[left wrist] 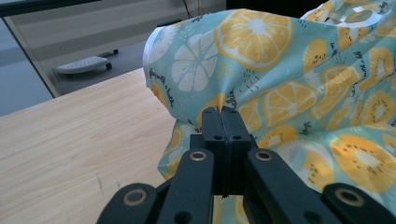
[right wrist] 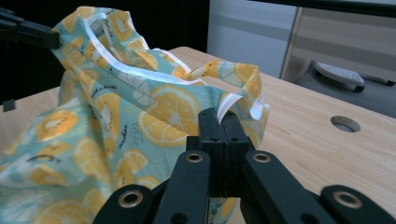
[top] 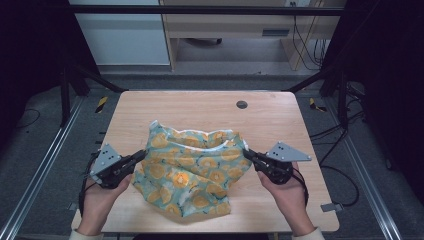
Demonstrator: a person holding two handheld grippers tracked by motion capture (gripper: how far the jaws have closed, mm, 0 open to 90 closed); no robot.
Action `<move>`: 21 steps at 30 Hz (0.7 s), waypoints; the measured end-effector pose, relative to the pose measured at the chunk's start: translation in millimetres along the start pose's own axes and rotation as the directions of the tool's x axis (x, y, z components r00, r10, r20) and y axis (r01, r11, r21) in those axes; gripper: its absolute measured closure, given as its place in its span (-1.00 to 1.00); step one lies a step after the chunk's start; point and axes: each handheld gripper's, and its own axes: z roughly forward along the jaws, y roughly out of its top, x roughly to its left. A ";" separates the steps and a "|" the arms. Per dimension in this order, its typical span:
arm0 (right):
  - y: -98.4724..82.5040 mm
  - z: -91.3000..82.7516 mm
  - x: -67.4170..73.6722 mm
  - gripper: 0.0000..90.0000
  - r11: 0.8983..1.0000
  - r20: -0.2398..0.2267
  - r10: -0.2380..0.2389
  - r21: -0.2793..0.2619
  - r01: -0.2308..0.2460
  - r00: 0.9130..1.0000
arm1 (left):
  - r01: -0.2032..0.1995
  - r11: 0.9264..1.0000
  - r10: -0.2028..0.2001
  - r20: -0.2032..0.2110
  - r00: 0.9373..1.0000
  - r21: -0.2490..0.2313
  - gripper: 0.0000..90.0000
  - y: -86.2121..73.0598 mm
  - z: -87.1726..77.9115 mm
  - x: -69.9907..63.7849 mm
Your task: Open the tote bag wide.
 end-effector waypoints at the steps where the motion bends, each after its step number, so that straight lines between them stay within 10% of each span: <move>1: 0.3 -1.6 3.4 1.00 1.000 -0.007 -0.007 -0.003 0.007 1.000 | 0.002 1.000 -0.002 0.000 1.000 -0.003 1.00 -2.3 -3.8 -0.6; 12: -20.2 -12.0 30.6 1.00 0.999 -0.154 -0.047 -0.002 0.047 0.987 | 0.038 0.999 -0.039 0.089 0.995 0.013 1.00 -41.6 -43.1 -3.4; 21: -50.9 -19.7 32.9 1.00 0.999 -0.250 -0.030 0.021 0.036 0.968 | -0.031 0.996 0.018 0.142 0.990 0.084 1.00 -57.5 -45.4 -11.0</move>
